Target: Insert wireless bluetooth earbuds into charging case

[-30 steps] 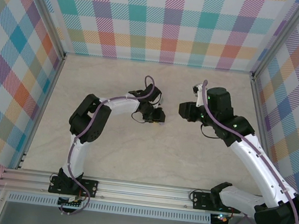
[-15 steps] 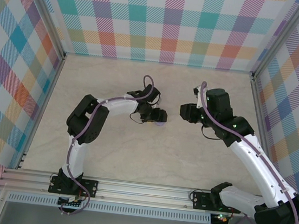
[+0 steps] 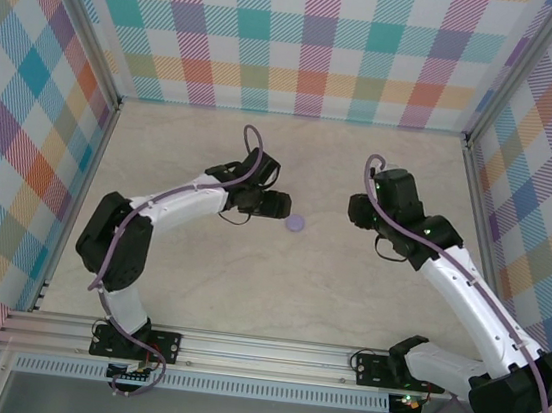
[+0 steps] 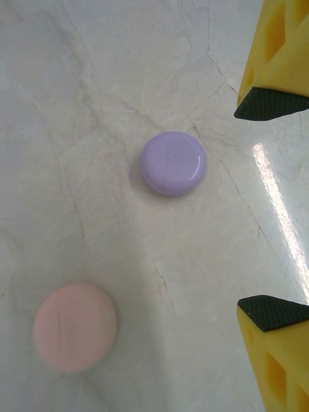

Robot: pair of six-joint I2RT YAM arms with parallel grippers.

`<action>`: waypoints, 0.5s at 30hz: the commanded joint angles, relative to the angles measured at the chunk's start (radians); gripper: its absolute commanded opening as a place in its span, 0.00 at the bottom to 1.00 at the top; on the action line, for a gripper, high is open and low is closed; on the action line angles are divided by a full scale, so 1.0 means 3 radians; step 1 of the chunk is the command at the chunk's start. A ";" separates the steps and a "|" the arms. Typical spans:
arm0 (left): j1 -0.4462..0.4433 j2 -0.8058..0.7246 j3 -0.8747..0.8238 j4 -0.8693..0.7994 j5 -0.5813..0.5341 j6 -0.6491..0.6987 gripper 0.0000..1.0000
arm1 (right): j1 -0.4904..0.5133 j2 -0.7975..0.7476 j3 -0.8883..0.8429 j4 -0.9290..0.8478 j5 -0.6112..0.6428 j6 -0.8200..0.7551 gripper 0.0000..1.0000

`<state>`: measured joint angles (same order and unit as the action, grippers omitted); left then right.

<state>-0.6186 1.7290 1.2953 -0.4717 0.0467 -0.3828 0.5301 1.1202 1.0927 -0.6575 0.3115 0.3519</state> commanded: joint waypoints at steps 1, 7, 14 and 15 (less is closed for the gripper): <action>0.0050 -0.0215 -0.0067 -0.0271 -0.0313 0.0203 0.74 | 0.0008 0.0020 -0.0089 -0.0119 0.0488 0.0166 0.38; 0.0194 -0.0474 -0.0164 -0.0482 -0.0648 0.0408 0.76 | -0.0036 -0.0001 -0.0283 -0.0084 0.0800 0.0306 0.40; 0.0579 -0.0732 -0.0398 -0.0522 -0.0950 0.0513 0.79 | -0.0271 0.0017 -0.0524 0.0067 0.0997 0.0279 0.44; 0.0644 -0.0761 -0.0436 -0.0510 -0.0990 0.0522 0.80 | -0.0322 0.0005 -0.0578 0.0113 0.0999 0.0285 0.45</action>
<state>-0.4702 1.5482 1.1961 -0.5884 -0.1795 -0.2600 0.4633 1.1221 0.9497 -0.6628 0.5613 0.4225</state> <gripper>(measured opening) 0.798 0.450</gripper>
